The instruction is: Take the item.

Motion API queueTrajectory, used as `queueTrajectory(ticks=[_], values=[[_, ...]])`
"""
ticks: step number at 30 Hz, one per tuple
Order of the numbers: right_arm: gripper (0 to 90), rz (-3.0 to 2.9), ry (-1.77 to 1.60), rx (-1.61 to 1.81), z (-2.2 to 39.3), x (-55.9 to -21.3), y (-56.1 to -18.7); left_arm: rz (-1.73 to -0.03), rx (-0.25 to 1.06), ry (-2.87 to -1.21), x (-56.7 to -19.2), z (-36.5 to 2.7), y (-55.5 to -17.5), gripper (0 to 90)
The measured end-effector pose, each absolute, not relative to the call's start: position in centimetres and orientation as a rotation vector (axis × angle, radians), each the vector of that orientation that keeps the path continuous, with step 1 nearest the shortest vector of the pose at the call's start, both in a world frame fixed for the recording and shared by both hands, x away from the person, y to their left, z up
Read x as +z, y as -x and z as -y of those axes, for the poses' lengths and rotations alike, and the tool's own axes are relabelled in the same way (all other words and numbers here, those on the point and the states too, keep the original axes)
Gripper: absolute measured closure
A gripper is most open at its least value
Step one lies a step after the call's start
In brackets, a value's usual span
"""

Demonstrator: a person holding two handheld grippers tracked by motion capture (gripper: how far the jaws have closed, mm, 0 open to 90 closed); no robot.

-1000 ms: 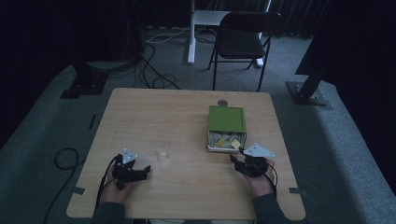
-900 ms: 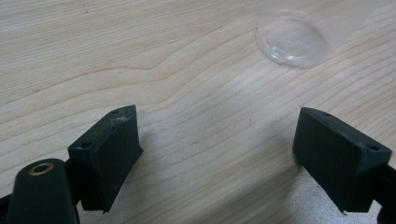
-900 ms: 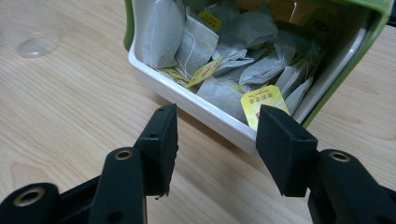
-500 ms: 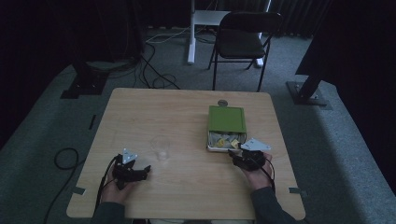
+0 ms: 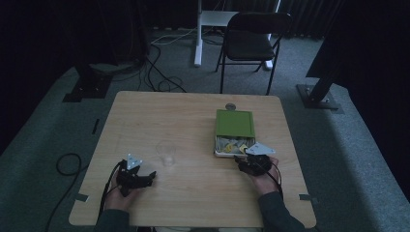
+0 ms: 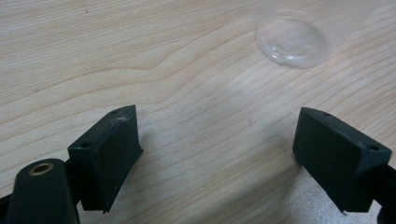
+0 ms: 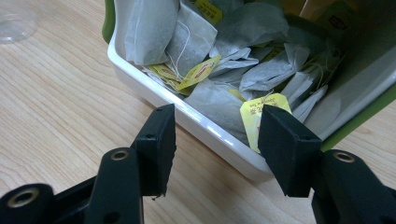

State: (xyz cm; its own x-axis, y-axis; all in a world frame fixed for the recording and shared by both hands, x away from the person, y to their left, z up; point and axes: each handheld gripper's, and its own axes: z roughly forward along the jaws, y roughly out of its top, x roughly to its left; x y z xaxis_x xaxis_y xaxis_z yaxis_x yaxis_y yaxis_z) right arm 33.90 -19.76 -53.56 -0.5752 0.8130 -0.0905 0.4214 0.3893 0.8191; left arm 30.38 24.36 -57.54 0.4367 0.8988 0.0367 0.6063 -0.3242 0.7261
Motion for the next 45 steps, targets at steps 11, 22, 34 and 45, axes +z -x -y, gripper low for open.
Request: queueTrajectory(ticks=[11, 22, 34, 45], values=[[47.6, -2.181, -1.041, 1.068, 19.8, -53.4, -33.7, -1.261, 0.587, -2.049, -57.5, -24.4, -30.4, 15.7], [50.6, -2.201, -1.032, 1.078, 19.8, -53.3, -33.0, -1.261, 0.587, -2.049, -57.5, -24.4, -30.4, 15.7], [54.1, -2.221, -1.002, 1.089, 19.7, -53.3, -32.1, -1.262, 0.586, -2.048, -57.5, -24.3, -30.4, 15.7], [60.2, -2.235, -0.998, 1.082, 19.6, -53.5, -32.5, -1.260, 0.587, -2.050, -57.5, -24.4, -30.4, 15.8]])
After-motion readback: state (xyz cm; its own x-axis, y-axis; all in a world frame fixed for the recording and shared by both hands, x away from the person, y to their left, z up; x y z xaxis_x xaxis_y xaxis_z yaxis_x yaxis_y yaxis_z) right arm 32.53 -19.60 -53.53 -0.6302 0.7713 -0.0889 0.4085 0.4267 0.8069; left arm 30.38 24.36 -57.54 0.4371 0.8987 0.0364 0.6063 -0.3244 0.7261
